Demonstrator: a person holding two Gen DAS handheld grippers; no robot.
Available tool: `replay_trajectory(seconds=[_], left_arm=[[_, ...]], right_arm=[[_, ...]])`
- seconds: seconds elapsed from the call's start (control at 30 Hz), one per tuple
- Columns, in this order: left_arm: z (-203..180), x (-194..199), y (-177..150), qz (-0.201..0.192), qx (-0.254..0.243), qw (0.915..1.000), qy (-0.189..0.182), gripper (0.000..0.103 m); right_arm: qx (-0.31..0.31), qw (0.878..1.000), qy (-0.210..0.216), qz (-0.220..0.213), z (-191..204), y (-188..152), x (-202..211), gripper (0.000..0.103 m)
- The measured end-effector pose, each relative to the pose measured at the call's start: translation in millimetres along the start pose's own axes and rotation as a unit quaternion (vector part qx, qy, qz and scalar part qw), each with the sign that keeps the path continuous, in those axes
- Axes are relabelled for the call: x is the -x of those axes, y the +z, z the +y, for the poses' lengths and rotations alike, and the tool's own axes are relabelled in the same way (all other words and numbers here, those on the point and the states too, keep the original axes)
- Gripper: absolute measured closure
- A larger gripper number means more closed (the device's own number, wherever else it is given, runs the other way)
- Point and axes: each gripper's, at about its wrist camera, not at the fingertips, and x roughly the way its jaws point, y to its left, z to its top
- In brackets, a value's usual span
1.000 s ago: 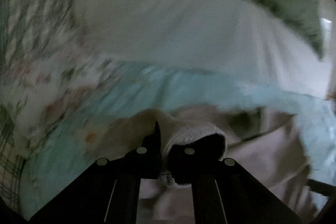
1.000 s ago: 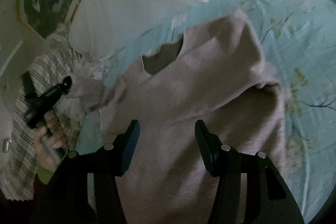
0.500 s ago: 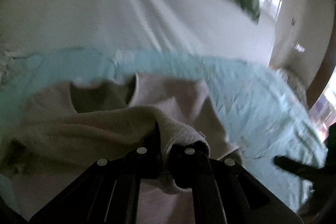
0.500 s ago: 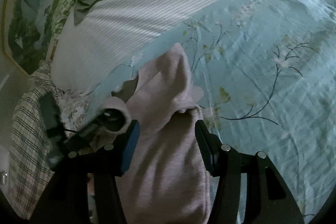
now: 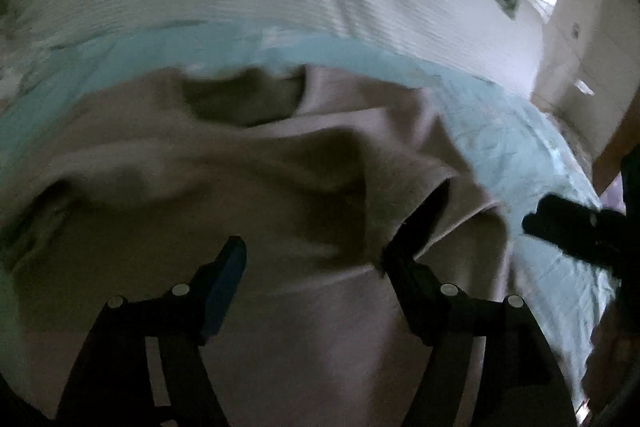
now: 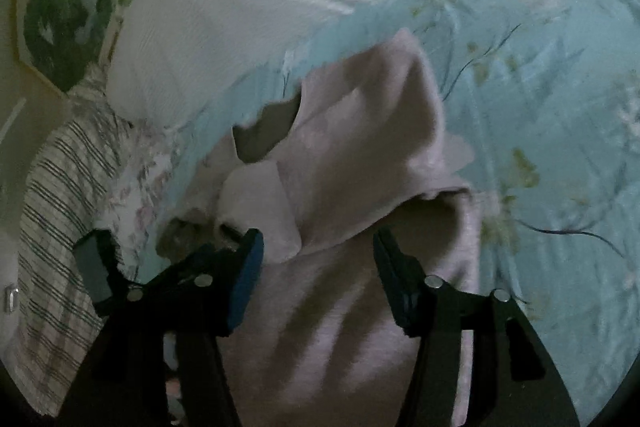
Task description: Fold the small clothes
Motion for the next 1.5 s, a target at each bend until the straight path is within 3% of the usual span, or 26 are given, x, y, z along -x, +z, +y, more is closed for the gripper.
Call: replay_trajectory(seconds=[0.13, 0.27, 0.37, 0.53, 0.63, 0.7, 0.73, 0.77, 0.87, 1.0, 1.07, 1.1, 1.2, 1.37, 1.43, 1.5], left_arm=[[66.8, 10.3, -11.1, 0.004, 0.054, 0.9971, 0.053, 0.031], [131.2, 19.0, -17.0, 0.007, 0.134, 0.9890, 0.062, 0.033], [149.9, 27.1, -20.7, -0.005, 0.131, 0.9866, 0.097, 0.034], [177.1, 23.2, -23.7, 0.002, 0.155, 0.9823, 0.104, 0.051], [180.7, 22.0, -19.6, -0.002, 0.181, 0.9773, 0.110, 0.055], [183.3, 26.0, -20.1, -0.005, 0.200, 0.9737, 0.110, 0.055], [183.0, 25.6, -19.9, -0.005, 0.206, 0.9718, 0.115, 0.055], [181.9, 25.4, -20.1, -0.005, 0.207, 0.9710, 0.119, 0.055], [177.5, 22.5, -17.7, -0.003, 0.211, 0.9690, 0.128, 0.055], [168.3, 16.3, -8.5, 0.001, 0.197, 0.9726, 0.124, 0.054], [169.6, 14.0, -5.4, 0.003, 0.190, 0.9705, 0.148, 0.057], [175.4, 13.9, -5.7, 0.005, 0.198, 0.9681, 0.154, 0.066], [193.8, 18.4, -10.9, 0.002, 0.242, 0.9590, 0.147, 0.083], [189.5, 25.3, -20.2, -0.004, 0.233, 0.9587, 0.162, 0.091], [189.9, 31.0, -25.8, -0.008, 0.236, 0.9575, 0.166, 0.094], [193.3, 37.7, -31.4, -0.015, 0.241, 0.9559, 0.168, 0.098]], right_arm=[[0.006, 1.000, 0.002, 0.018, 10.6, 4.9, -22.0, 0.041], [0.018, 0.999, 0.000, 0.031, 23.7, 3.8, -40.2, 0.036], [0.026, 0.999, 0.002, 0.044, 30.8, 0.2, -52.2, 0.034], [0.079, 0.995, 0.007, 0.053, 59.7, -8.9, -66.2, 0.023], [0.125, 0.990, -0.035, 0.058, 76.5, -14.8, -81.4, 0.022], [0.146, 0.985, -0.067, 0.062, 79.2, -15.0, -94.3, 0.035], [0.153, 0.984, -0.068, 0.068, 78.5, -13.4, -99.7, 0.076], [0.154, 0.983, -0.071, 0.073, 76.9, -9.9, -103.8, 0.098], [0.151, 0.987, -0.038, 0.039, 77.5, 9.6, -84.7, 0.098], [0.125, 0.990, 0.023, -0.056, 75.1, 45.9, -16.0, 0.098], [0.113, 0.989, 0.019, -0.095, 62.9, 59.3, 13.0, 0.098], [0.105, 0.989, 0.007, -0.101, 53.0, 64.5, 20.3, 0.098], [0.063, 0.994, -0.021, -0.082, 13.2, 71.2, 13.8, 0.098], [0.020, 0.997, -0.058, -0.035, -34.4, 60.6, -21.2, 0.098], [-0.004, 0.998, -0.052, -0.047, -45.5, 55.1, -14.9, 0.098], [-0.008, 0.996, -0.075, -0.054, -52.2, 53.3, -8.0, 0.098]])
